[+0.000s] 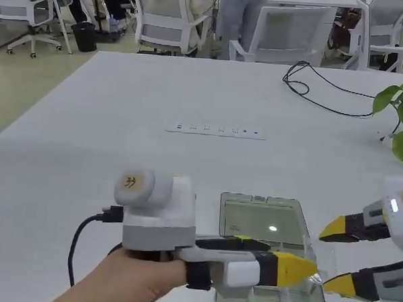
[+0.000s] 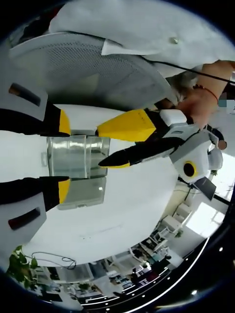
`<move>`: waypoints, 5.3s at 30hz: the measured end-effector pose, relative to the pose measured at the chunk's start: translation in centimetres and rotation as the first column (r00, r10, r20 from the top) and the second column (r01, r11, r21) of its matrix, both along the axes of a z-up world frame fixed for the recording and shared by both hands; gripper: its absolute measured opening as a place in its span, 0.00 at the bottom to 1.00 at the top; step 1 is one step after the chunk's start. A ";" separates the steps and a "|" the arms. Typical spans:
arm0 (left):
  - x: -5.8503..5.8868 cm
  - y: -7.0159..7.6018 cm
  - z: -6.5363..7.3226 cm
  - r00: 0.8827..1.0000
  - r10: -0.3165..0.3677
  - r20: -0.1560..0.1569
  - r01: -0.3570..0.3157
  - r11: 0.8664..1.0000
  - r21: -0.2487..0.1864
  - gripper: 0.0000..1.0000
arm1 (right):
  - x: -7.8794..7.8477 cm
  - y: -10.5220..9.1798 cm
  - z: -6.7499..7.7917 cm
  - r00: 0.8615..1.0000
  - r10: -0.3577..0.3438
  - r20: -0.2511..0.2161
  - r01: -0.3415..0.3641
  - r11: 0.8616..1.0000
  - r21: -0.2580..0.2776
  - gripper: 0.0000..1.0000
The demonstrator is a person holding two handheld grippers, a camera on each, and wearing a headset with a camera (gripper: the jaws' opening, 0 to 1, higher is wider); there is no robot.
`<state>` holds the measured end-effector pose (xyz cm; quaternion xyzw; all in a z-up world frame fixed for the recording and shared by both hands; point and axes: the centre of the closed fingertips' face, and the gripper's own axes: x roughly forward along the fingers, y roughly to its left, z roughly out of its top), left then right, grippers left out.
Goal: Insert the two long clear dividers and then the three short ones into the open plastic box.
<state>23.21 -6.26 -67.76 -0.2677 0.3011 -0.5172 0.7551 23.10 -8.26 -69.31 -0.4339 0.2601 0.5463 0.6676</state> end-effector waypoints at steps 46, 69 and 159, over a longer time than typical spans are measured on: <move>-0.5 -0.5 -1.4 0.997 0.000 -0.082 -0.001 1.000 -0.010 0.00 | -0.8 2.5 1.9 0.999 0.009 -0.039 -0.006 0.996 0.091 0.33; -4.0 -0.7 0.0 0.855 -0.272 0.443 0.212 0.961 0.181 0.00 | -3.7 2.3 3.5 0.877 0.206 -0.435 -0.088 0.957 0.277 0.14; -1.9 7.0 -6.3 0.886 -0.191 0.424 0.034 0.936 0.350 0.86 | 4.5 -1.9 -7.1 0.947 0.019 -0.321 -0.040 0.997 -0.061 0.03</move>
